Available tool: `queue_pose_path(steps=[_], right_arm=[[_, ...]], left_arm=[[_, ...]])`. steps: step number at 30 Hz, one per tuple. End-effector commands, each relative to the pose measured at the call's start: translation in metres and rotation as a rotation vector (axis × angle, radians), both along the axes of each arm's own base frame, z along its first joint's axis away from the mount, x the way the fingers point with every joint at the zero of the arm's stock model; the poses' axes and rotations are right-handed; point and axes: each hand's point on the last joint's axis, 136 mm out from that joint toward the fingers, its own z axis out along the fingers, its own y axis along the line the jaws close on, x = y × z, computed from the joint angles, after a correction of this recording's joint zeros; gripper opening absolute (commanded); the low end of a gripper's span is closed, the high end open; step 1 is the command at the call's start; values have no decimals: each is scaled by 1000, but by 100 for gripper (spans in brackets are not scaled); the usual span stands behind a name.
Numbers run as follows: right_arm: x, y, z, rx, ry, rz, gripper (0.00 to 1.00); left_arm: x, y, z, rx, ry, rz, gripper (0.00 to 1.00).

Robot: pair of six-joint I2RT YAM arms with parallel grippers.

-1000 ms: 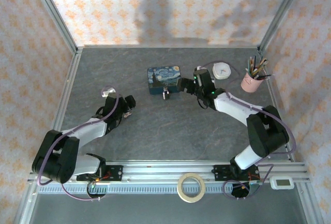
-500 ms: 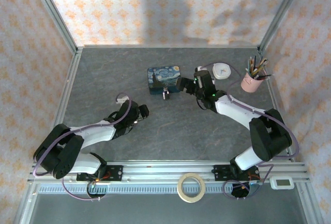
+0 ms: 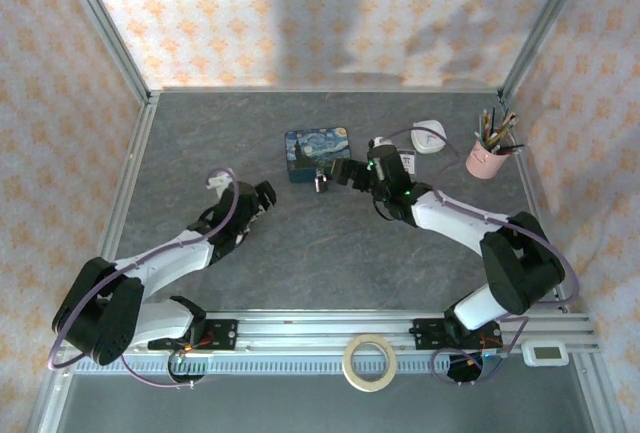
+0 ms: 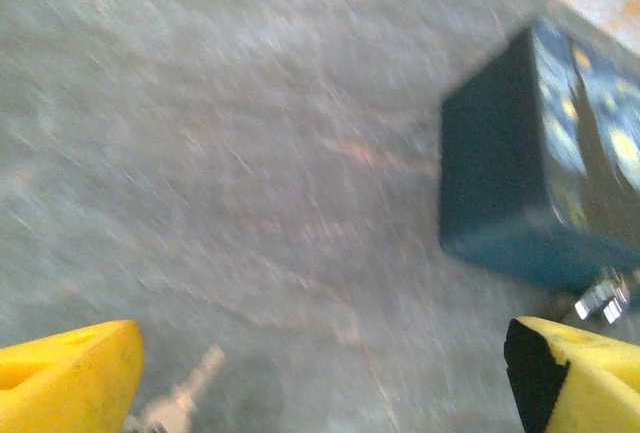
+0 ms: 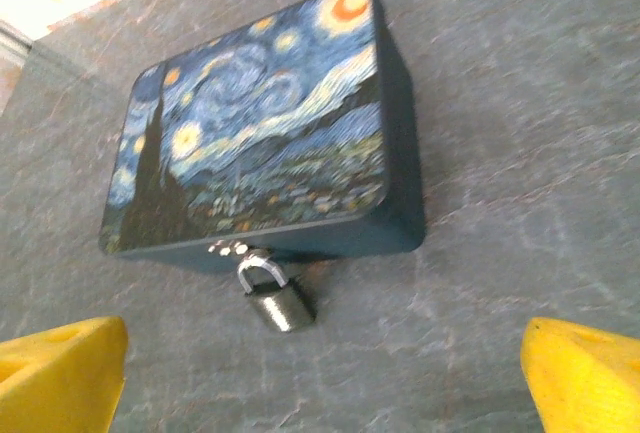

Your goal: Unlock a padlock with a key

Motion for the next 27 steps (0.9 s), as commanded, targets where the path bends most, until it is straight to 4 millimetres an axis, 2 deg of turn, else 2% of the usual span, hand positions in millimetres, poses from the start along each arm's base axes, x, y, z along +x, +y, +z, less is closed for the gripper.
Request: queue_pose_path(steps=[1, 5, 10, 13, 22, 27], right_arm=[[-1, 14, 8, 29, -37, -3, 100], [0, 24, 8, 45, -35, 3, 100], [2, 29, 9, 44, -36, 6, 100], [4, 29, 8, 41, -36, 1, 100], [8, 31, 9, 42, -35, -6, 100], [6, 28, 8, 36, -35, -12, 100]], left_arm=[[-1, 28, -10, 111, 60, 19, 95], [3, 30, -27, 127, 118, 2, 97], [3, 13, -46, 52, 158, -55, 94], [0, 2, -51, 1, 160, -81, 92], [-19, -53, -68, -107, 192, -171, 92], [-30, -74, -75, -169, 221, -206, 92]])
